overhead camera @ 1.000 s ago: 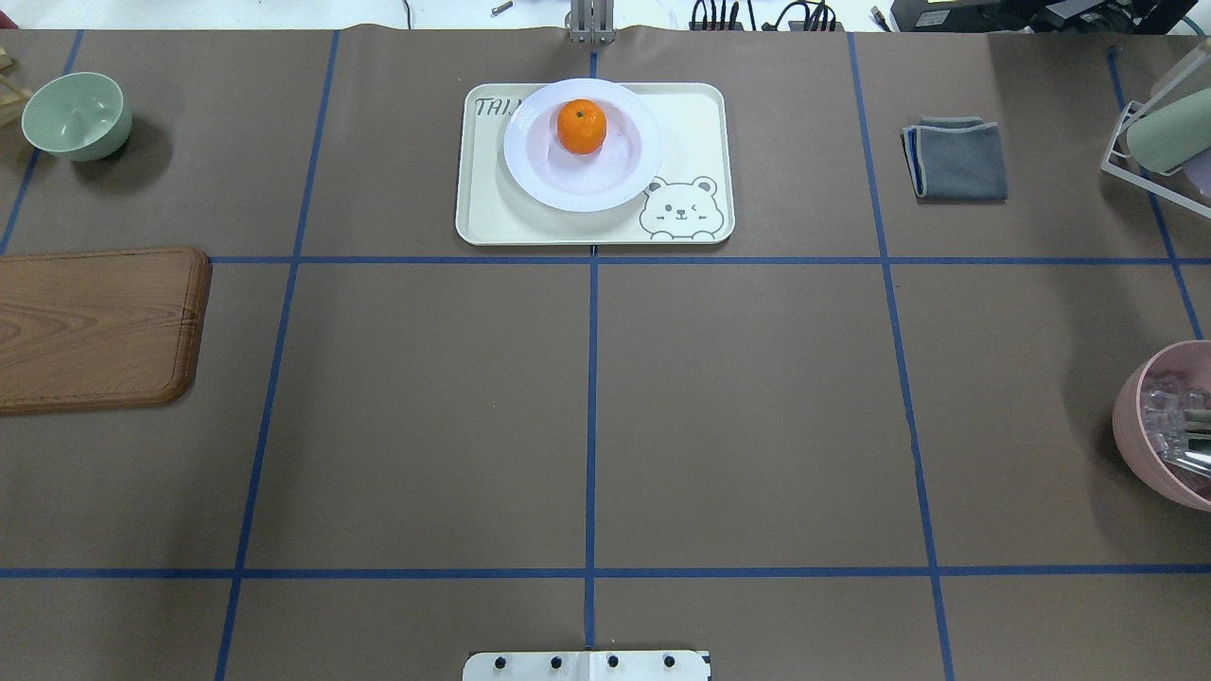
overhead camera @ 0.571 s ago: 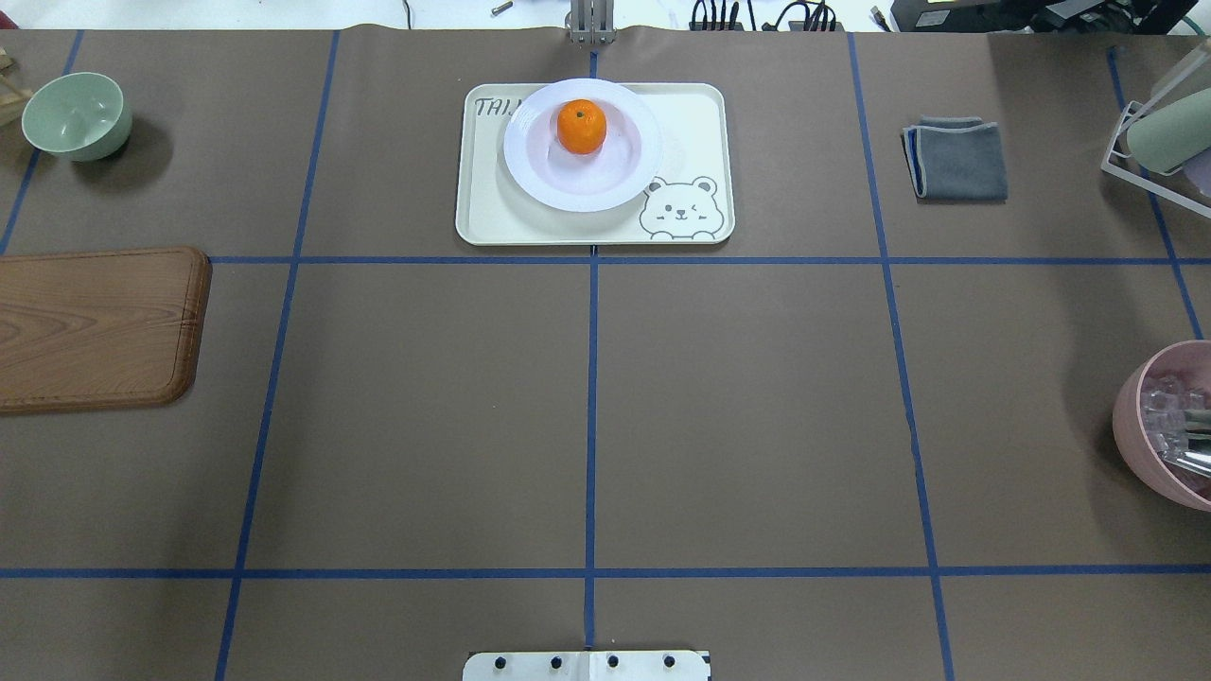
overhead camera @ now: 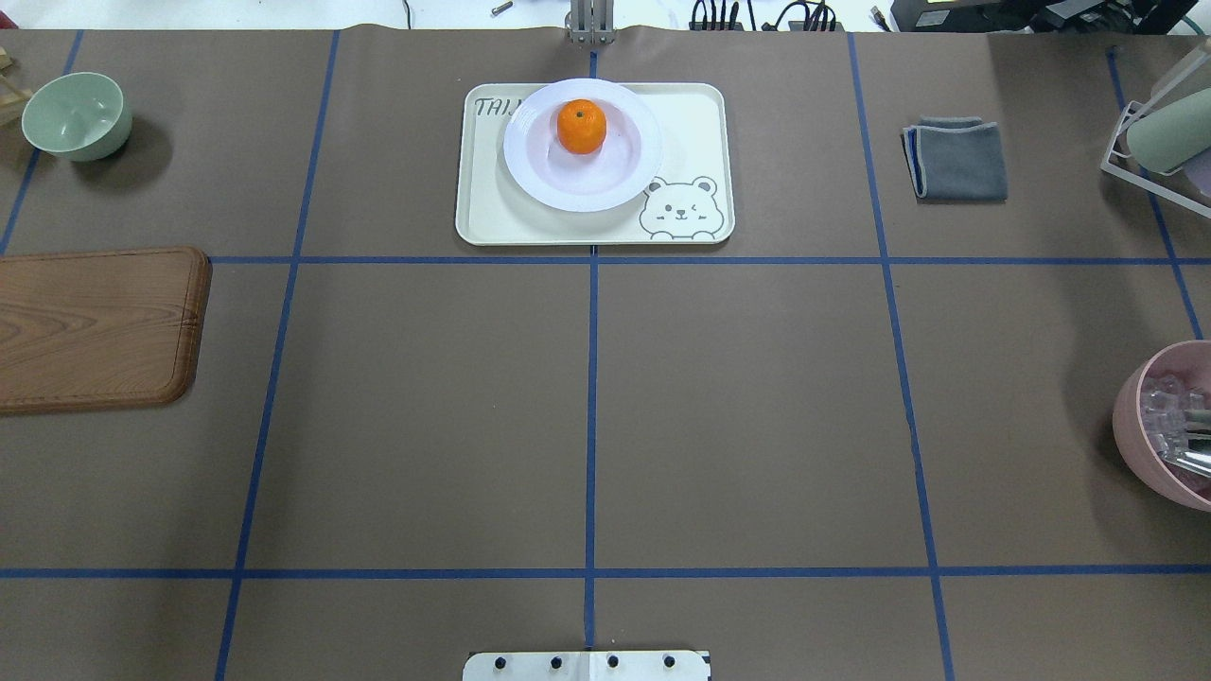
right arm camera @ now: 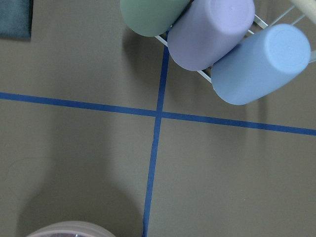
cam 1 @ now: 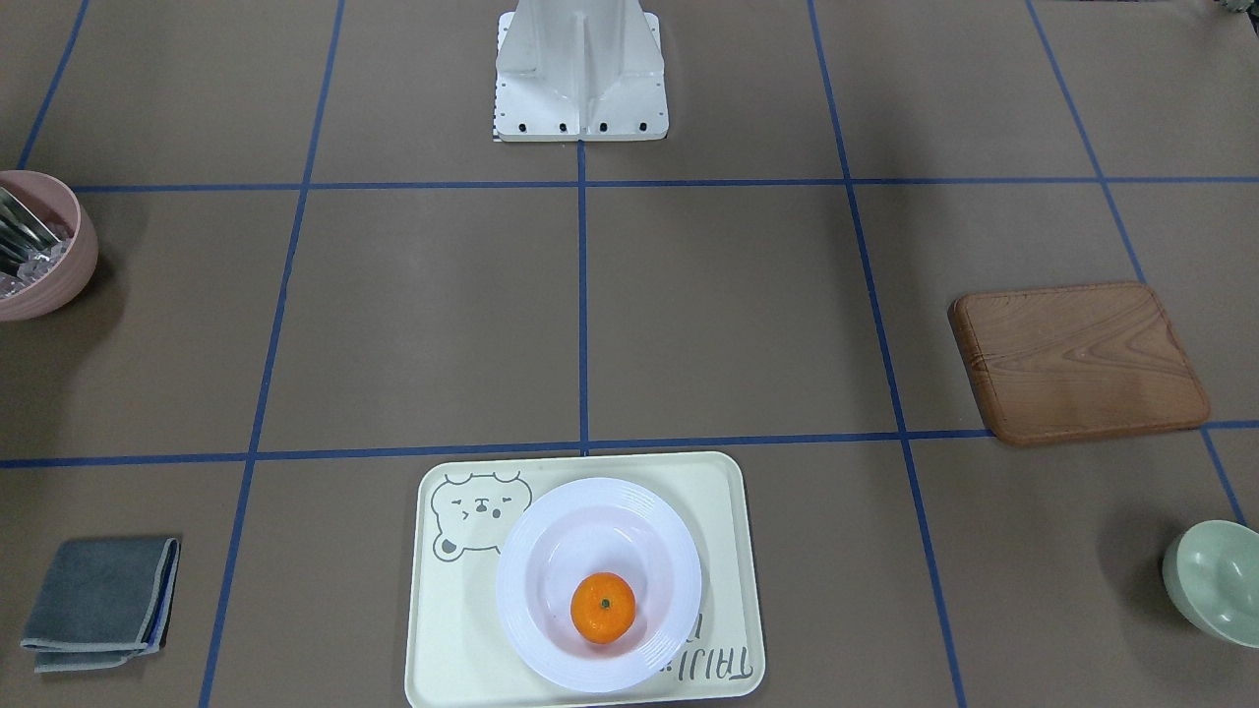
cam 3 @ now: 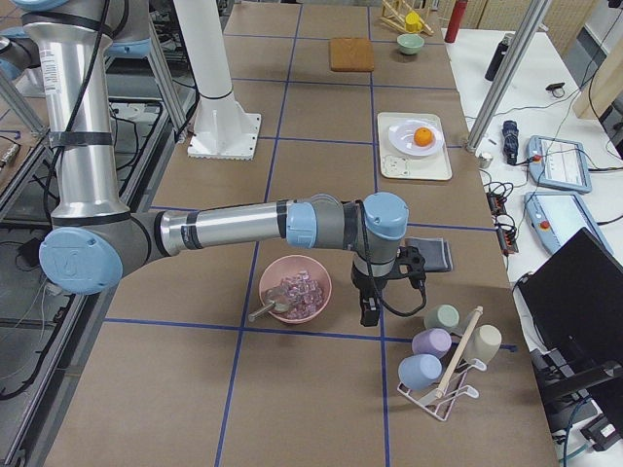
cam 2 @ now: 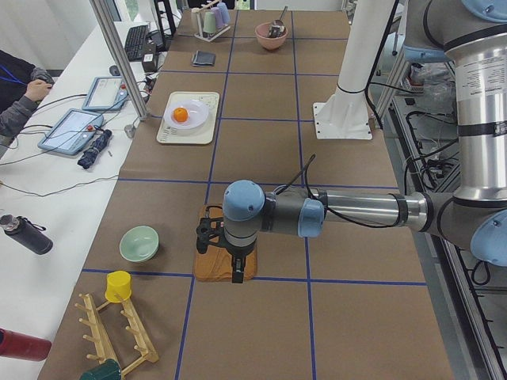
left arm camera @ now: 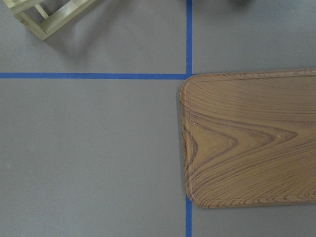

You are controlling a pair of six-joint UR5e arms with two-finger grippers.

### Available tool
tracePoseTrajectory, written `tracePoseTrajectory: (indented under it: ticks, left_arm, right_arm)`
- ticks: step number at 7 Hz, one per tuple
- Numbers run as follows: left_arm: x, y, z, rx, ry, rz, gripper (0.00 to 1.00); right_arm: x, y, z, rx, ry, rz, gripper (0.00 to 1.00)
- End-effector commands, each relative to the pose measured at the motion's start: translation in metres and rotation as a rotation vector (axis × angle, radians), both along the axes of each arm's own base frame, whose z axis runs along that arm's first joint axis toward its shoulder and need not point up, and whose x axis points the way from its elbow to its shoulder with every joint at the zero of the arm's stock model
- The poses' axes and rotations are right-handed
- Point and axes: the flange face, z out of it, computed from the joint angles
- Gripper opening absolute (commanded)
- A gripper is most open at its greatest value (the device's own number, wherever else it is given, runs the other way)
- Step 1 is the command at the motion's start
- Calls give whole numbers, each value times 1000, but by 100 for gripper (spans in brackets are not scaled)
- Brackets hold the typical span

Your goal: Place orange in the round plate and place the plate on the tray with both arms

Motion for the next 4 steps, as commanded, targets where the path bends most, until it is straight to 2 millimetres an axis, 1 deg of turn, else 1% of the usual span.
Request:
tracePoseTrajectory:
  ticks: [1, 2, 4]
  left_arm:
    - [0, 9, 2, -7, 0, 0, 98]
    - [0, 11, -3, 1, 0, -2, 98]
    - [0, 12, -1, -2, 0, 0, 98]
  right_arm:
    - [0, 13, 13, 56, 0, 1, 100]
    - [-2, 23, 20, 96, -27, 4, 100]
    - [-4, 28, 23, 99, -55, 4, 100]
